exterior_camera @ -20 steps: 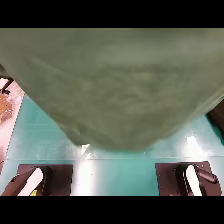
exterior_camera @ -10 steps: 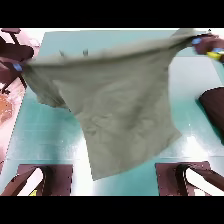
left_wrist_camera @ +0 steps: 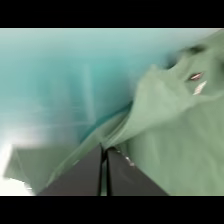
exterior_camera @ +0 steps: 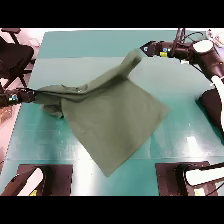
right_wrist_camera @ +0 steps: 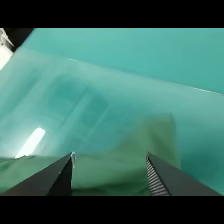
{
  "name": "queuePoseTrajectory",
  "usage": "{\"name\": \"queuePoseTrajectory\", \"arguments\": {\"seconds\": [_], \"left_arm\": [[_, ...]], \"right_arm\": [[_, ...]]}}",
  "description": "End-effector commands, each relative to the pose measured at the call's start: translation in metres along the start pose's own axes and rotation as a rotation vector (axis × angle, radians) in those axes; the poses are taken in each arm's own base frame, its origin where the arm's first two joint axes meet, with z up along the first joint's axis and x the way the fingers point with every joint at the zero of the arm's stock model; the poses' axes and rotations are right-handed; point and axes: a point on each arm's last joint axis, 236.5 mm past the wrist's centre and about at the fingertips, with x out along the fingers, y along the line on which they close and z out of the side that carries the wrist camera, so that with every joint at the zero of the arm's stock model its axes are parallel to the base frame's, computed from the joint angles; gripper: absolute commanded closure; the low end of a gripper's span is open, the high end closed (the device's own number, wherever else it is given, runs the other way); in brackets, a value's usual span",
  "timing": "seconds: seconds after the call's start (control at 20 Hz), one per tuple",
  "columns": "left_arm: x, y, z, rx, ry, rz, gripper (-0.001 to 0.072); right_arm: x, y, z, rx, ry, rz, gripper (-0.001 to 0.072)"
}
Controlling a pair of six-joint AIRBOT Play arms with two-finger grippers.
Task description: Fold the shirts.
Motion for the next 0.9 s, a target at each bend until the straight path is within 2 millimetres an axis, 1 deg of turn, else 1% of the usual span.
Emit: {"name": "queuePoseTrajectory", "arguments": {"seconds": [0.0, 0.05, 0.1, 0.15, 0.2, 0.25, 0.3, 0.35, 0.4, 0.45, 0.5, 0.6, 0.7, 0.75, 0.8, 0.85], "left_arm": [[0.001, 0.025, 0.002, 0.028, -0.021, 0.105, 0.0679], [0.0, 0.031, 0.004, 0.023, -0.028, 0.128, 0.0679], [0.0, 0.034, 0.004, 0.031, -0.031, 0.141, 0.0679], [0.0, 0.035, 0.005, 0.034, -0.032, 0.147, 0.0678], [0.0, 0.035, 0.005, 0.034, -0.032, 0.146, 0.0678], [0.0, 0.035, 0.004, 0.037, -0.028, 0.146, 0.0678], [0.0, 0.035, 0.002, 0.042, -0.019, 0.146, 0.0678], [0.0, 0.034, -0.001, 0.044, -0.009, 0.14, 0.0678], [0.0, 0.032, -0.002, 0.043, -0.001, 0.134, 0.0678], [0.0, 0.031, -0.003, 0.042, 0.003, 0.13, 0.0678], [0.0, 0.031, -0.004, 0.042, 0.005, 0.127, 0.0678], [0.0, 0.028, -0.007, 0.041, 0.019, 0.116, 0.0678], [0.001, 0.026, -0.009, 0.039, 0.027, 0.108, 0.0678], [0.001, 0.025, -0.01, 0.032, 0.031, 0.104, 0.0678], [0.001, 0.024, -0.012, 0.027, 0.037, 0.1, 0.0678], [0.001, 0.024, -0.012, 0.023, 0.039, 0.097, 0.0678]], "right_arm": [[-0.021, -0.006, 0.008, 0.054, 0.053, 0.049, 0.0193], [-0.038, -0.011, 0.008, 0.082, 0.07, 0.051, 0.0193], [-0.055, -0.018, 0.001, 0.136, 0.115, 0.042, 0.0193], [-0.074, -0.029, -0.014, 0.209, 0.187, -0.006, 0.0193], [-0.097, -0.045, -0.036, 0.303, 0.288, -0.097, 0.0193], [-0.119, -0.056, -0.059, 0.392, 0.376, -0.193, 0.0193], [-0.141, -0.062, -0.08, 0.449, 0.441, -0.276, 0.0193], [-0.157, -0.065, -0.094, 0.474, 0.463, -0.337, 0.0193], [-0.17, -0.064, -0.106, 0.512, 0.458, -0.383, 0.0193], [-0.178, -0.059, -0.117, 0.559, 0.442, -0.401, 0.0194], [-0.182, -0.049, -0.132, 0.593, 0.437, -0.403, 0.0195], [-0.186, -0.029, -0.169, 0.668, 0.455, -0.402, 0.0203], [-0.174, 0.004, -0.2, 0.735, 0.459, -0.317, 0.0203], [-0.167, 0.015, -0.213, 0.782, 0.451, -0.298, 0.0203], [-0.161, 0.02, -0.226, 0.808, 0.431, -0.298, 0.0203], [-0.157, 0.02, -0.238, 0.834, 0.41, -0.318, 0.0203]]}}
